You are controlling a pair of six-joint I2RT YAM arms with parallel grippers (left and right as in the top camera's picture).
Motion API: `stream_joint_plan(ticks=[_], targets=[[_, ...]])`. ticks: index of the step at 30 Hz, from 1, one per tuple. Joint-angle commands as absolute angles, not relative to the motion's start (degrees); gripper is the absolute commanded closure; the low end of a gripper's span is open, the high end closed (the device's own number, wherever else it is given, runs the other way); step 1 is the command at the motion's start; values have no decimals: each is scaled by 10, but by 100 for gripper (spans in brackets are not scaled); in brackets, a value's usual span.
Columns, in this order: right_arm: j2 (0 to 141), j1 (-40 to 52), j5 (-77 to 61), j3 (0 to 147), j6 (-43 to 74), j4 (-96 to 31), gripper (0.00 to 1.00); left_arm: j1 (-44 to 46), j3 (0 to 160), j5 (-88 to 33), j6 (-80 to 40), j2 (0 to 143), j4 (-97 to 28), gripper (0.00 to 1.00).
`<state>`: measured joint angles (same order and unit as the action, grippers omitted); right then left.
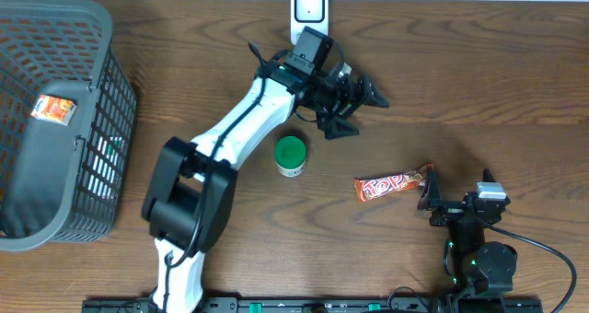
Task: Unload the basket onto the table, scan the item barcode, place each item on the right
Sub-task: 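Carry the chocolate bar right and drop it near the right gripper, then reach the left gripper into the basket and grasp the Kleenex pack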
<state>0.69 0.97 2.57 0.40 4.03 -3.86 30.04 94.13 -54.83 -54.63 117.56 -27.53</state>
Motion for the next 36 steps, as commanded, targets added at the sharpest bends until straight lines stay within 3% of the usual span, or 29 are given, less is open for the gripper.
stream_joint_plan(ticks=[1, 5, 10, 18, 22, 26, 36], targets=[[3, 7, 31, 3, 36, -41, 1, 299, 952, -450, -474, 1062, -293, 9], [3, 7, 31, 3, 36, -41, 1, 288, 988, -146, -385, 936, -410, 8], [3, 7, 31, 3, 36, -41, 1, 203, 1011, 94, -362, 803, -506, 8], [3, 7, 31, 3, 36, -41, 1, -173, 1011, 14, -370, 721, -554, 8], [3, 7, 31, 3, 36, -41, 1, -300, 1011, -4, -352, 760, -552, 7], [3, 7, 31, 3, 36, -41, 1, -340, 1011, 4, -363, 829, -552, 8], [3, 7, 31, 3, 36, -41, 1, -330, 1011, 83, -384, 1042, -496, 7]])
